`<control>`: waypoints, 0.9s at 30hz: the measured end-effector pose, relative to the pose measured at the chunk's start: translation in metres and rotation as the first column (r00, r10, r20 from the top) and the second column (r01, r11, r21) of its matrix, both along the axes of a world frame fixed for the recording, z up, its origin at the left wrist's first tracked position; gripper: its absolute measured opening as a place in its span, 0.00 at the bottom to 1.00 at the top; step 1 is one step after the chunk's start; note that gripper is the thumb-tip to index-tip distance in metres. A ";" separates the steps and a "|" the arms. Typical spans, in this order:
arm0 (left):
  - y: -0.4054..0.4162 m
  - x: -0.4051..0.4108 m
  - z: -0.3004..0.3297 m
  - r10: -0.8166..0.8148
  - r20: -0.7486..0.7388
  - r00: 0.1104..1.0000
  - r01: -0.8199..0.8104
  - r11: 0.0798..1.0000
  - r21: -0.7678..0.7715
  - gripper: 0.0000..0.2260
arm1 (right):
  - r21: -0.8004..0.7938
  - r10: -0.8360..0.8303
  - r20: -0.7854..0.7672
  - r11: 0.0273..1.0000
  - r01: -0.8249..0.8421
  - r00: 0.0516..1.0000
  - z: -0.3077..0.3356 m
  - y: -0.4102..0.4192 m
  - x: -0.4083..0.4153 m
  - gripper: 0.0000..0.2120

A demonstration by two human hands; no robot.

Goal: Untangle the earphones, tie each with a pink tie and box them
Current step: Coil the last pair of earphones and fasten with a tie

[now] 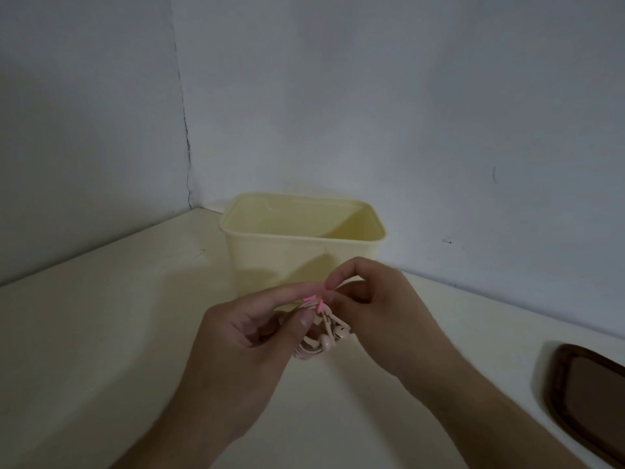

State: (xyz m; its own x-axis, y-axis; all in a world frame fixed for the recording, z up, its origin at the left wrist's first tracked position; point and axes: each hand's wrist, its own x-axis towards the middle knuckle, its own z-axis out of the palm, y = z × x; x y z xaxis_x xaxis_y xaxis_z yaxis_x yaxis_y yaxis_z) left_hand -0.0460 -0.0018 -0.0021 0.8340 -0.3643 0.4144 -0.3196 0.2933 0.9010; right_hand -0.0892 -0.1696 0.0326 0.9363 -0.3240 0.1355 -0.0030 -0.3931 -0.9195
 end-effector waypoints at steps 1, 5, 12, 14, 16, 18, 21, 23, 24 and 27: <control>0.000 0.000 0.000 -0.005 0.005 1.000 0.005 1.000 0.001 0.13 | 0.057 0.016 -0.003 0.998 -0.016 1.000 -0.001 0.001 -0.001 0.02; 0.001 -0.001 0.000 0.009 0.023 1.000 -0.009 1.000 0.007 0.11 | 0.214 0.125 0.015 0.969 -0.126 0.992 -0.005 0.004 -0.002 0.03; 0.002 0.004 -0.008 0.126 0.117 0.985 -0.139 0.984 0.108 0.17 | 0.487 0.293 -0.023 0.838 -0.245 0.956 0.005 0.003 -0.004 0.14; 0.001 0.007 -0.011 0.165 0.088 0.982 -0.174 0.979 0.107 0.16 | 0.487 0.358 -0.020 0.819 -0.304 0.933 0.008 0.002 -0.005 0.17; 0.000 0.006 -0.011 0.173 0.084 0.981 -0.181 0.978 0.107 0.16 | 0.386 0.365 -0.036 0.864 -0.324 0.930 0.006 0.005 -0.005 0.16; -0.001 0.004 -0.009 0.155 0.073 0.985 -0.161 0.983 0.090 0.17 | 0.259 0.308 -0.053 0.923 -0.285 0.950 0.001 0.008 -0.004 0.14; -0.001 0.004 -0.009 0.147 0.037 0.989 -0.149 0.986 0.073 0.18 | 0.211 0.253 -0.058 0.949 -0.235 0.966 -0.001 0.011 -0.003 0.12; -0.001 0.005 -0.009 0.154 0.019 0.988 -0.155 0.985 0.076 0.17 | 0.221 0.246 -0.068 0.949 -0.226 0.967 -0.001 0.011 -0.002 0.13; 0.000 0.005 -0.009 0.160 0.020 0.987 -0.161 0.983 0.084 0.17 | 0.212 0.240 -0.075 0.952 -0.220 0.968 -0.001 0.011 -0.002 0.13; 0.001 0.005 -0.007 0.165 0.030 0.986 -0.167 0.981 0.097 0.15 | 0.189 0.226 -0.090 0.960 -0.207 0.970 -0.001 0.012 -0.002 0.12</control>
State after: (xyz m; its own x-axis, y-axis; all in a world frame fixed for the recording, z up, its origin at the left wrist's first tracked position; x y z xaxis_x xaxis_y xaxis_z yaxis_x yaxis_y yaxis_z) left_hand -0.0408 -0.0005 -0.0090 0.8777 -0.2612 0.4018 -0.3759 0.1448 0.9153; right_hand -0.0914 -0.1573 0.0313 0.9925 -0.1214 -0.0129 -0.0403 -0.2265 -0.9732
